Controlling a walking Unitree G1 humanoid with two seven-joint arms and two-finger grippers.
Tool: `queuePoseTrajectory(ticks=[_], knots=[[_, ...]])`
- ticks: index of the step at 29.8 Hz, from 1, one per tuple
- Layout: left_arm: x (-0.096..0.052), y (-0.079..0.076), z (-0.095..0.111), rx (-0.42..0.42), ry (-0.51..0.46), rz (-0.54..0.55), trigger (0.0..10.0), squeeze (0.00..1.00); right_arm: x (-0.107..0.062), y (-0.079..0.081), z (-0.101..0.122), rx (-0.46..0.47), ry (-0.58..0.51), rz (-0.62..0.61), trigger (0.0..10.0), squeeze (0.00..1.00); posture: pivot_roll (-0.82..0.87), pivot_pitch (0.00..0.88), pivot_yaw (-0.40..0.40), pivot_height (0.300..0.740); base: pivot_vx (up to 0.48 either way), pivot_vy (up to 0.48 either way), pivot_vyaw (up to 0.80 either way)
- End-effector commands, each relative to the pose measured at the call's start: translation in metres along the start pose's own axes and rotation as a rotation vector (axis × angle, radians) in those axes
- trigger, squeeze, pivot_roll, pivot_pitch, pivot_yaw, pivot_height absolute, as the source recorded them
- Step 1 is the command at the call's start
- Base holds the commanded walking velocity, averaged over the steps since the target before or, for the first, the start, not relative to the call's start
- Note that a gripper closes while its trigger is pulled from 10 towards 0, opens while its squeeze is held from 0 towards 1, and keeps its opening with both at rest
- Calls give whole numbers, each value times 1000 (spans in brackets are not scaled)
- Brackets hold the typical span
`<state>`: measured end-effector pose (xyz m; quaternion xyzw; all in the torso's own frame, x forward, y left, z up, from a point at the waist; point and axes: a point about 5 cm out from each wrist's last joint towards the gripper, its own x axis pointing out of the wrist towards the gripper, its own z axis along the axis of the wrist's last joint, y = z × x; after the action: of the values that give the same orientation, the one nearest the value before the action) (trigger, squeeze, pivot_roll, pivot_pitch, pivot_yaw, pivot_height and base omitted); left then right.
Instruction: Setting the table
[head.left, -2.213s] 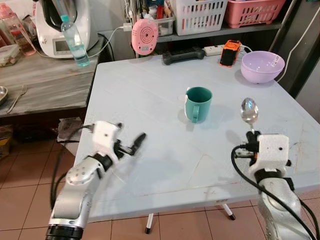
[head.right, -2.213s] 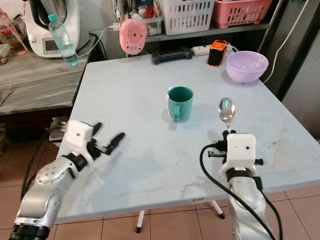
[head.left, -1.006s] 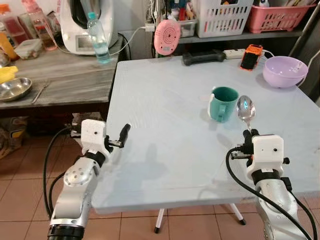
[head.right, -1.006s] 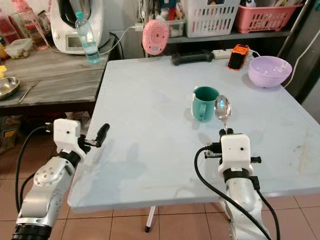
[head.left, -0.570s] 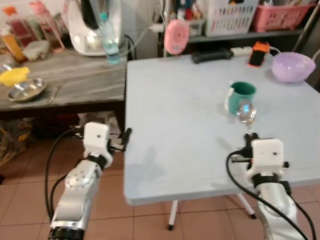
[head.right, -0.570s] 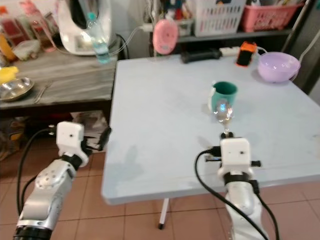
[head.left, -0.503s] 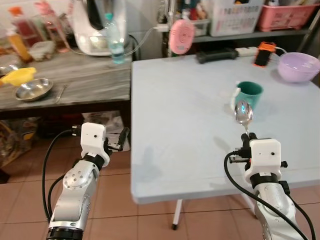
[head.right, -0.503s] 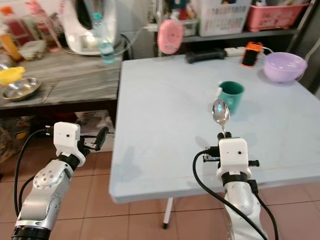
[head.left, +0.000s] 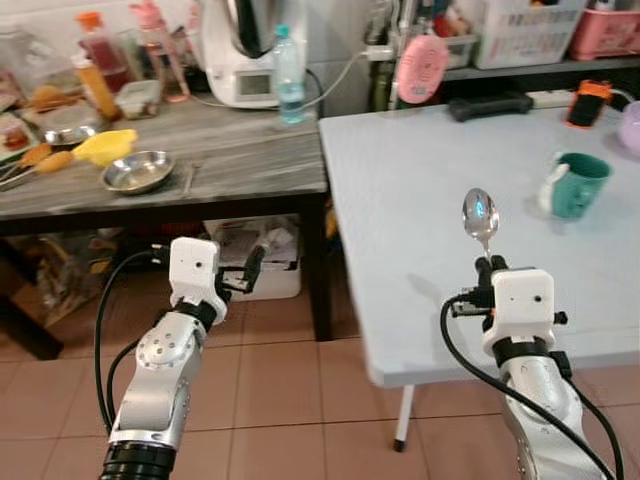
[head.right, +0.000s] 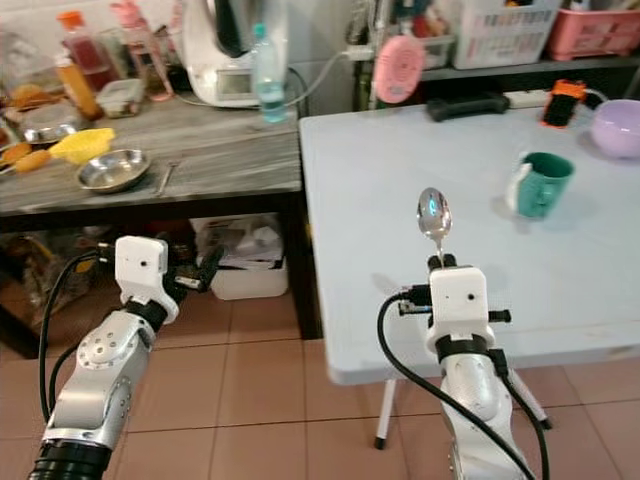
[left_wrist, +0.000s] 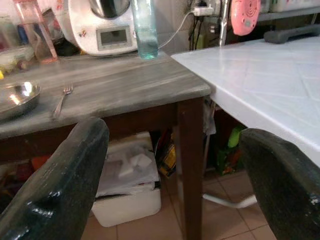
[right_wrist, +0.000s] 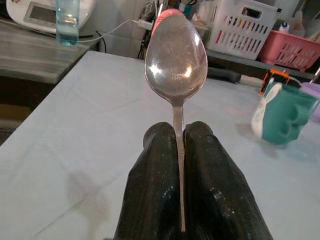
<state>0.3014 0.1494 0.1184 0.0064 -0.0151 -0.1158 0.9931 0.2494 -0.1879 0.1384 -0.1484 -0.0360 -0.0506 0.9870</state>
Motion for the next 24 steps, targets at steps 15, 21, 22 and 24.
queuePoseTrajectory(ticks=[15, 21, 22, 24], knots=[[4, -1, 2, 13, -14, -20, 10000, 0, 8, -4, 2, -12, -25, -7, 10000, 0, -68, 0, 66, 740, 0, 480, 0], [2, -3, 0, 11, -12, -21, 10000, 0, 11, -4, 3, -18, -31, -1, 10000, 0, -67, 0, 62, 740, 0, 480, 0], [2, -4, 0, 10, -13, -19, 10000, 0, 12, -4, 3, -20, -33, 0, 10000, 0, -67, 0, 61, 740, 0, 480, 0], [2, -5, -1, -1, -17, -14, 10000, 0, 12, -4, 4, -24, -36, 2, 10000, 0, -67, 0, 60, 740, 0, 405, 0]])
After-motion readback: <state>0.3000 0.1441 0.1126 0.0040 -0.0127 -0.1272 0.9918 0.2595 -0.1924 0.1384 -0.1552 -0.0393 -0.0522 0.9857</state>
